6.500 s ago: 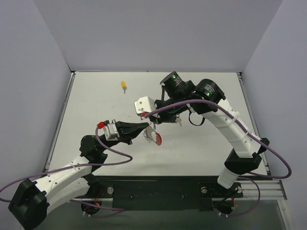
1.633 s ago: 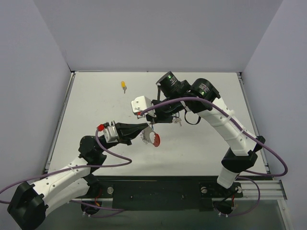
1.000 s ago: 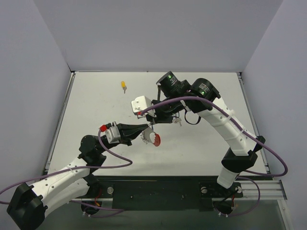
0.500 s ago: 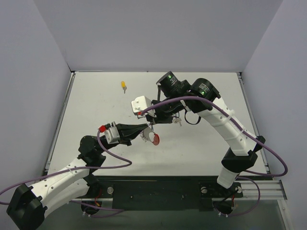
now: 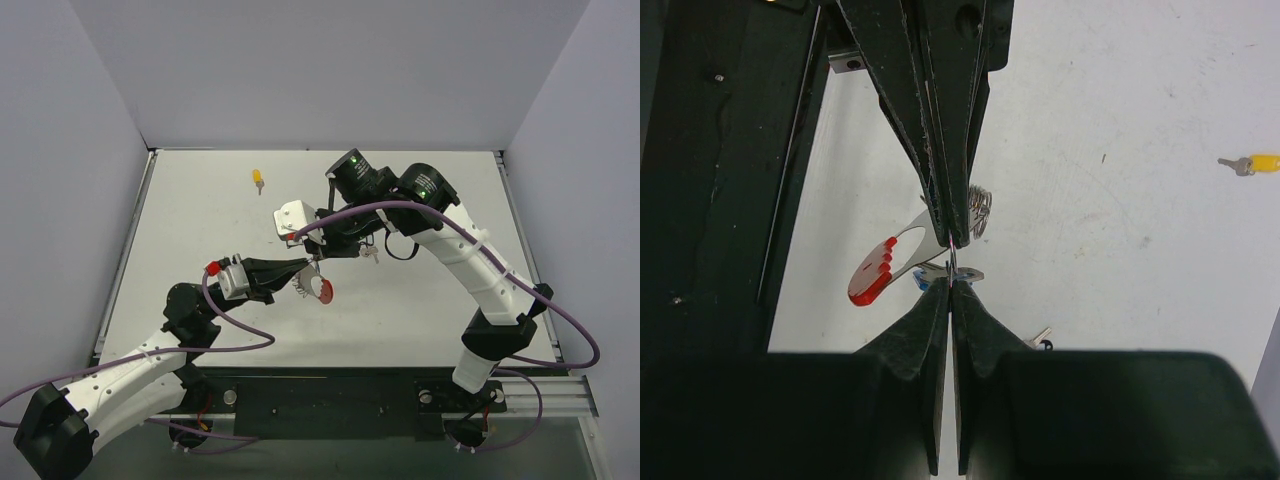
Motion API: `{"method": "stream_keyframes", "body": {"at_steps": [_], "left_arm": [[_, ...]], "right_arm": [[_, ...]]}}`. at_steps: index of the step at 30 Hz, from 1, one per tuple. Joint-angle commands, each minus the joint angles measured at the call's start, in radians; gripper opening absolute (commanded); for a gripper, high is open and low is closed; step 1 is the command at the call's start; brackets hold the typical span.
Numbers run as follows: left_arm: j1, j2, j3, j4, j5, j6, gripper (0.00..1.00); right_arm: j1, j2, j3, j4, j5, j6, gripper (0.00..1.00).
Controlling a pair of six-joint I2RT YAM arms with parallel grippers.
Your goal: Put the keys on the keyring
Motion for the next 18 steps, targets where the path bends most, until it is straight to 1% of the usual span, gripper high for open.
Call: {"method": "stream_keyframes", "body": {"at_steps": [1, 11, 18], "left_arm": [[-0.004, -0.004, 0.02, 0.079, 0.022, -0.01, 0.0], [-0.004, -0.002, 0.025, 0.079, 0.044, -0.007, 0.0], [0.0, -0.021, 0.042, 0.012, 0.041, 0.029, 0.0]], "right_arm": [[0.001, 0.008, 0.004, -0.029, -0.011, -0.003, 0.0], [0.005, 0.017, 0.001, -0.029, -0.023, -0.001, 0.0], [0.011, 0.016, -0.016, -0.036, -0.011, -0.015, 0.0]]}}
